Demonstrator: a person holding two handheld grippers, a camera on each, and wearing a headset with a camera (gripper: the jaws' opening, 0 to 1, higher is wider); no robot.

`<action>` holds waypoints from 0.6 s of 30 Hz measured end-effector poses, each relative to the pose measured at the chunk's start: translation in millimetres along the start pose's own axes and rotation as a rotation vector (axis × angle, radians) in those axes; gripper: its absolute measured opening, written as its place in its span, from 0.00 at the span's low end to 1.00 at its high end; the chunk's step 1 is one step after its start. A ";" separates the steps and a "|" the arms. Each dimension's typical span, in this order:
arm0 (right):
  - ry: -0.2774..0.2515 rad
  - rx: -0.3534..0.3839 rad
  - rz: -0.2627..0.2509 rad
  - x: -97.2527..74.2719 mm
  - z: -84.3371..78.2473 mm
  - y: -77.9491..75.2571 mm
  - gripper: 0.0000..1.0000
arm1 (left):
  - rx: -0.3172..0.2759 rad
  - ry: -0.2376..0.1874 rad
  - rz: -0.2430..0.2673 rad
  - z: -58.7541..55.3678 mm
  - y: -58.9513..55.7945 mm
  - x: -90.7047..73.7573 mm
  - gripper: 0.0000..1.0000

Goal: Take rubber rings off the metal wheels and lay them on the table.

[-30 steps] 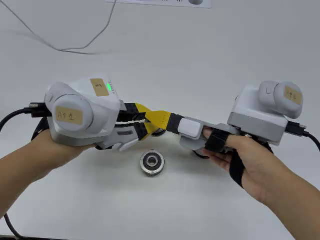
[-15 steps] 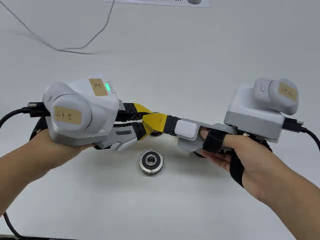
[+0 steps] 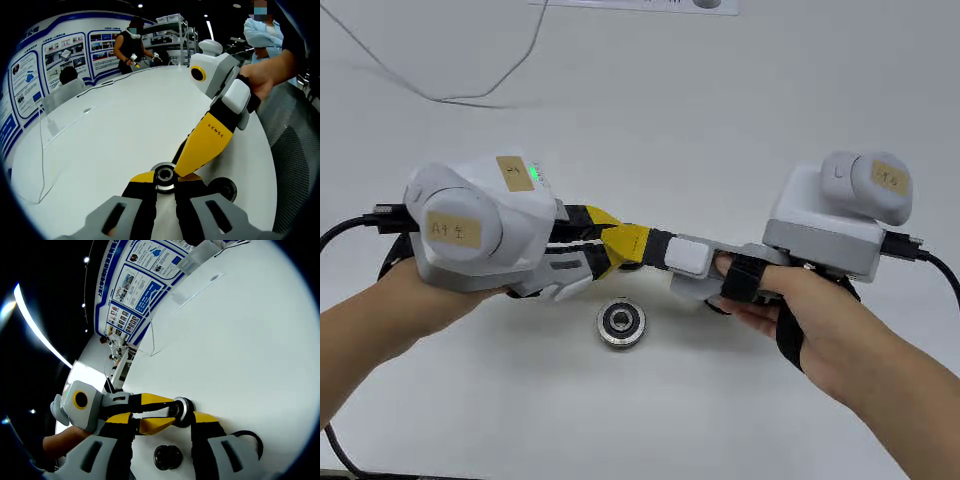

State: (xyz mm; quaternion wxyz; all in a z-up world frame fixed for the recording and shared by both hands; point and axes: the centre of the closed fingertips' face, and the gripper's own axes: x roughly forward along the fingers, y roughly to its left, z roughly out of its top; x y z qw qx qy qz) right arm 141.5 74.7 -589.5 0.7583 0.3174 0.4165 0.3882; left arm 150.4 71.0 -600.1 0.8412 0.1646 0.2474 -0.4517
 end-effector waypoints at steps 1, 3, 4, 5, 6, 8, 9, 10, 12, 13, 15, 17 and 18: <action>-0.005 -0.004 0.001 -0.9 0.6 0.8 0.47 | 0.001 0.000 0.000 0.0 0.0 0.0 0.13; -0.011 -0.005 0.000 -2.7 2.0 0.2 0.47 | 0.000 0.000 0.000 0.0 -0.1 0.0 0.13; -0.012 -0.007 0.001 -3.2 2.5 -0.1 0.47 | 0.000 0.000 0.000 0.0 -0.2 0.0 0.13; -0.012 -0.008 0.001 -3.4 2.3 0.0 0.47 | 0.000 0.000 0.000 0.0 -0.2 -0.1 0.13; -0.012 -0.007 0.001 -3.8 2.3 0.0 0.47 | 0.000 0.000 0.000 0.1 -0.2 0.0 0.13; -0.016 -0.014 -0.004 -4.2 2.8 -0.4 0.47 | 0.000 0.000 0.000 0.1 -0.3 0.0 0.13; -0.019 -0.016 -0.007 -4.2 3.1 -0.6 0.47 | 0.000 0.000 0.000 0.1 -0.3 -0.1 0.13; -0.018 -0.014 -0.005 -4.3 3.0 -0.7 0.47 | -0.001 0.000 0.000 0.1 -0.3 0.0 0.13; -0.014 -0.008 0.004 -4.0 2.2 1.1 0.47 | 0.000 -0.001 0.000 0.1 -0.4 0.0 0.13; -0.013 -0.008 0.000 -3.7 1.7 0.7 0.47 | 0.000 -0.001 0.000 0.0 -0.4 -0.1 0.13; -0.012 -0.009 -0.005 -3.3 0.9 -0.4 0.47 | 0.000 -0.001 0.000 0.0 -0.4 -0.1 0.13; -0.004 -0.006 -0.004 -2.1 -1.5 -1.0 0.48 | 0.000 -0.001 0.000 -0.1 -0.5 -0.1 0.13; -0.001 -0.004 -0.002 -2.2 -2.7 -0.4 0.47 | -0.001 -0.001 0.000 -0.1 -0.5 -0.1 0.13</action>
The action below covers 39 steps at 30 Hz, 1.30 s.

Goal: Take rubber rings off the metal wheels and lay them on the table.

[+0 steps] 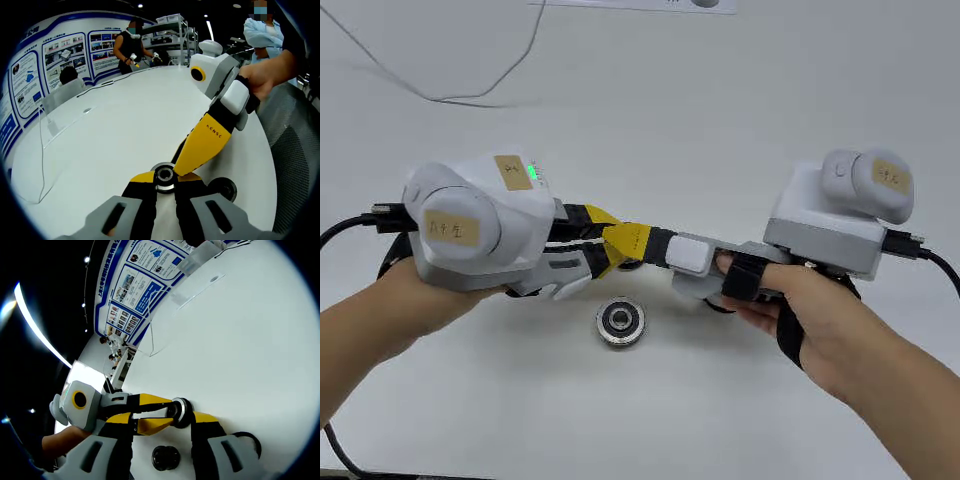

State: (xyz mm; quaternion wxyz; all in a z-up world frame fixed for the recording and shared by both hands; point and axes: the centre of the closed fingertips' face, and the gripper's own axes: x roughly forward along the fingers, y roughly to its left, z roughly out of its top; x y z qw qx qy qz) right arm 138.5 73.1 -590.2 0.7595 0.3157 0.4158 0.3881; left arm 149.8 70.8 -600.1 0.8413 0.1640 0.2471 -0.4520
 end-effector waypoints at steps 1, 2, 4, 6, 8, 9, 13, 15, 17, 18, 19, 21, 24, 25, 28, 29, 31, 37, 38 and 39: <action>-0.001 -0.003 0.001 0.2 0.5 0.3 0.47 | -0.001 -0.001 0.000 -0.1 0.0 -0.1 0.13; -0.002 0.000 0.007 0.2 0.6 1.6 0.48 | -0.001 -0.002 0.001 0.0 -0.1 -0.1 0.13; -0.002 0.003 0.010 -0.5 0.6 3.1 0.48 | 0.000 -0.001 0.000 0.0 -0.1 -0.1 0.13; -0.001 0.007 0.013 -1.2 0.6 3.5 0.48 | 0.000 0.000 0.000 -0.1 -0.2 0.0 0.13; 0.025 0.026 0.034 -2.9 -3.2 7.5 0.46 | 0.000 -0.001 0.000 -0.1 -0.2 0.0 0.13; 0.015 0.016 0.018 -1.9 -2.0 4.0 0.45 | -0.001 0.000 0.001 -0.2 -0.1 -0.1 0.13; 0.010 0.012 0.018 1.8 -4.9 4.5 0.45 | 0.000 0.001 0.001 0.5 0.3 0.1 0.13; 0.006 0.013 0.016 2.6 -4.0 4.2 0.46 | -0.001 0.001 0.002 0.5 0.5 0.0 0.13; -0.001 0.021 0.020 3.2 -1.9 2.4 0.46 | -0.001 0.001 0.002 0.6 0.6 0.0 0.13; -0.014 0.027 0.022 3.3 0.8 2.0 0.46 | 0.000 0.001 0.002 0.6 0.7 0.1 0.13; -0.020 0.028 0.021 2.8 2.5 2.0 0.46 | 0.000 0.002 0.002 0.7 0.7 0.1 0.13; -0.025 0.025 0.021 1.7 5.5 0.6 0.46 | -0.001 0.001 0.002 0.7 0.8 0.2 0.13; -0.022 0.022 0.024 1.7 6.0 0.8 0.46 | -0.001 0.001 0.002 0.7 0.8 0.2 0.13; -0.022 0.021 0.024 1.3 6.0 1.1 0.46 | -0.001 0.001 0.002 0.7 0.9 0.2 0.13; -0.018 0.009 0.014 2.1 5.4 -0.3 0.45 | -0.001 0.002 0.003 0.5 0.9 0.1 0.13; -0.016 0.005 0.012 2.1 4.5 -0.8 0.46 | -0.002 0.001 0.003 0.5 0.9 0.1 0.13; -0.004 0.010 0.009 3.4 1.5 -2.2 0.46 | -0.002 0.001 0.003 0.3 1.0 0.0 0.13; -0.008 0.016 0.013 3.6 2.0 -0.9 0.48 | -0.002 0.000 0.004 -0.2 0.9 -0.4 0.13; -0.007 0.018 0.013 3.5 2.0 -0.6 0.48 | -0.001 0.000 0.004 -0.3 0.9 -0.4 0.13; -0.007 0.019 0.013 3.3 2.0 0.0 0.49 | -0.001 0.000 0.004 -0.4 0.9 -0.4 0.13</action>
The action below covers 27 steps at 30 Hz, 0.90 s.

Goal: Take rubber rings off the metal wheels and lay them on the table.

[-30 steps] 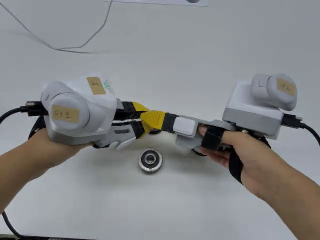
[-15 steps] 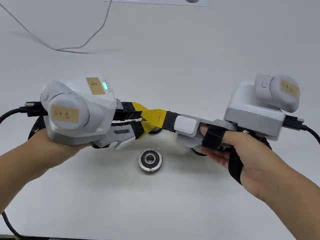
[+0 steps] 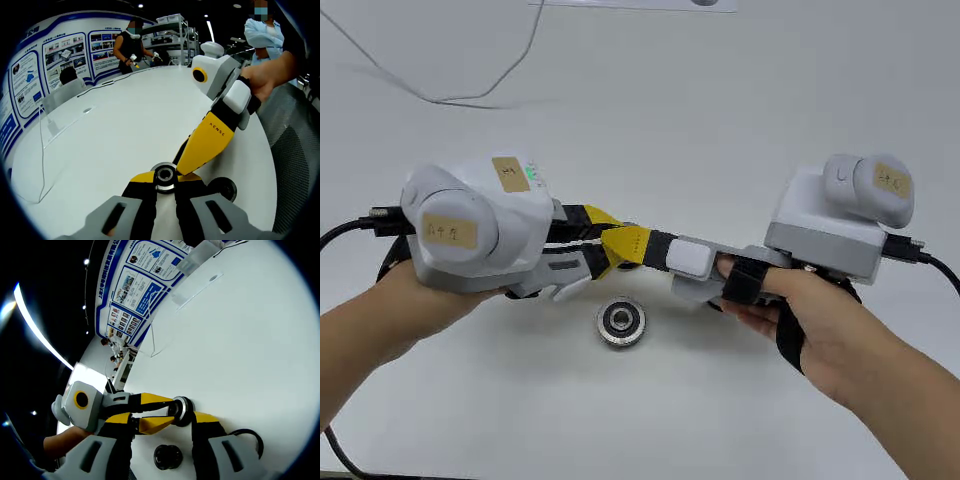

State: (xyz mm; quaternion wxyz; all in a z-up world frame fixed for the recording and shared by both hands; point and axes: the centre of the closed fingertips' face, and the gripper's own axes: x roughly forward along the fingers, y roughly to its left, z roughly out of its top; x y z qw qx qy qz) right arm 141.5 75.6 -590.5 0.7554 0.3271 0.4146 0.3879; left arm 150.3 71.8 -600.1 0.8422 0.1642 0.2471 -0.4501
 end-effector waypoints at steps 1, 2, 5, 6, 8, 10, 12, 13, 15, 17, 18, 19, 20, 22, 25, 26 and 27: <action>-0.001 0.005 0.005 0.2 0.4 1.8 0.49 | 0.001 0.000 0.000 -0.1 0.0 0.0 0.13; -0.001 0.007 0.006 0.1 0.4 2.7 0.50 | 0.001 0.000 0.000 -0.1 -0.1 -0.1 0.13; 0.000 0.008 0.004 -0.1 0.0 3.4 0.50 | 0.001 0.002 0.002 -0.2 -0.2 -0.1 0.13; 0.002 0.008 0.002 -0.6 -1.0 3.2 0.50 | 0.001 0.002 0.002 -0.3 -0.3 -0.2 0.13; 0.005 0.006 0.003 -1.1 -1.9 3.4 0.49 | 0.001 0.003 0.003 -0.3 -0.4 -0.3 0.13; 0.007 0.006 0.004 -1.3 -2.5 4.1 0.50 | 0.002 0.003 0.003 -0.3 -0.5 -0.3 0.13; 0.008 0.003 0.002 -1.5 -3.6 4.8 0.50 | 0.001 0.003 0.002 -0.4 -0.7 -0.4 0.13; 0.009 0.002 0.001 -1.5 -4.1 5.0 0.50 | 0.002 0.004 0.002 -0.4 -0.7 -0.3 0.13; 0.013 0.000 0.002 -1.8 -5.9 6.2 0.50 | 0.003 0.004 0.002 -0.4 -0.7 -0.4 0.13; 0.012 0.003 0.003 -2.1 -6.8 7.0 0.50 | 0.002 0.004 0.002 -0.4 -0.7 -0.4 0.13; 0.011 0.003 0.003 -2.2 -7.0 7.1 0.50 | 0.002 0.004 0.002 -0.4 -0.8 -0.5 0.13; 0.012 0.006 0.003 -2.1 -7.0 7.1 0.50 | 0.002 0.004 0.002 -0.4 -0.7 -0.4 0.13; 0.015 0.007 0.004 -2.2 -7.6 7.3 0.50 | 0.003 0.004 0.002 -0.4 -0.7 -0.4 0.13; 0.029 0.019 0.017 -1.7 -10.9 9.9 0.50 | 0.002 0.004 0.002 -0.5 -0.6 -0.4 0.13; 0.017 0.008 0.008 -1.1 -11.2 9.7 0.50 | 0.002 0.004 0.002 -0.6 -0.3 -0.2 0.13; 0.008 0.017 0.008 -1.3 -10.6 9.5 0.50 | 0.001 0.004 0.003 -0.6 -0.3 -0.3 0.13; 0.001 0.027 0.010 -1.5 -10.1 9.3 0.50 | 0.000 0.003 0.003 -0.6 -0.3 -0.2 0.13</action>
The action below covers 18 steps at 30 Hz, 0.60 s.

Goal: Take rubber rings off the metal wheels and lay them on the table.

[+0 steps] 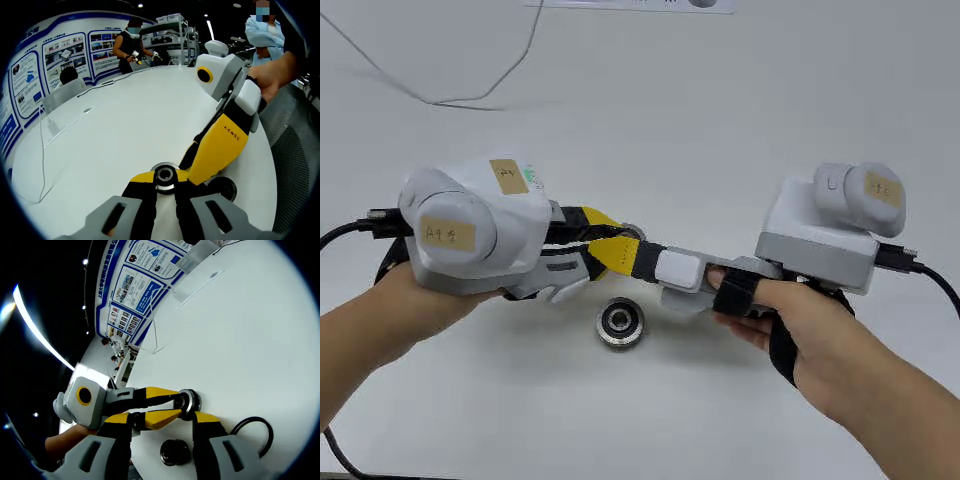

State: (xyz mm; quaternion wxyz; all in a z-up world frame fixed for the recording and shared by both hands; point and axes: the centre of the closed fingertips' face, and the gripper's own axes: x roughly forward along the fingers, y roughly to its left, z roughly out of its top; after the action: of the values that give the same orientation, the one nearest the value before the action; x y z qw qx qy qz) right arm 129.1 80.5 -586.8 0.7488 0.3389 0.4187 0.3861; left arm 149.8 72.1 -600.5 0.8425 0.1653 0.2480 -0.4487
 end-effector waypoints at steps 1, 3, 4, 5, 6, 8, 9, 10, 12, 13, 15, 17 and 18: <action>-0.005 0.007 0.003 -0.7 0.3 -0.7 0.50 | 0.000 0.000 0.000 0.0 0.0 0.0 0.13; -0.019 0.015 0.005 -2.2 2.2 -1.3 0.50 | 0.000 0.000 0.000 0.0 -0.1 -0.1 0.13; -0.028 0.015 0.002 -3.1 4.2 -1.7 0.49 | 0.000 -0.001 -0.001 0.0 -0.1 -0.1 0.13; -0.029 0.013 0.003 -3.4 4.7 -1.7 0.49 | 0.000 -0.001 -0.001 0.0 -0.1 -0.1 0.13; -0.030 0.014 0.004 -3.3 5.1 -1.8 0.49 | 0.000 -0.001 -0.001 0.0 -0.2 -0.1 0.13; -0.030 0.015 0.006 -3.3 5.0 -1.6 0.49 | -0.001 -0.002 -0.001 0.1 -0.3 -0.1 0.13; -0.032 0.016 0.006 -3.5 5.0 -1.5 0.49 | -0.001 -0.002 -0.001 0.1 -0.3 -0.1 0.13; -0.035 0.013 0.003 -3.5 5.4 -1.8 0.49 | -0.001 -0.001 -0.001 0.1 -0.3 -0.1 0.13; -0.044 0.011 -0.001 -3.8 6.8 -2.5 0.48 | -0.001 -0.001 0.000 0.1 -0.4 -0.1 0.13; -0.050 0.011 -0.002 -3.9 8.0 -2.9 0.48 | -0.002 -0.002 0.000 0.1 -0.5 -0.1 0.13; -0.048 0.011 0.000 -3.6 9.0 -4.0 0.47 | -0.001 -0.001 0.000 0.1 -0.5 -0.2 0.13; -0.050 0.007 -0.004 -3.3 9.9 -6.4 0.45 | -0.001 -0.001 0.000 0.1 -0.5 -0.1 0.13; -0.051 0.009 -0.005 -2.9 10.9 -7.7 0.44 | -0.001 -0.001 0.000 0.1 -0.4 -0.1 0.13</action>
State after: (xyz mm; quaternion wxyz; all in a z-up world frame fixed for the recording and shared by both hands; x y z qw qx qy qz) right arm 140.0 72.4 -587.5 0.7587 0.3508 0.4022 0.3735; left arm 149.4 71.9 -600.4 0.8428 0.1645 0.2477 -0.4487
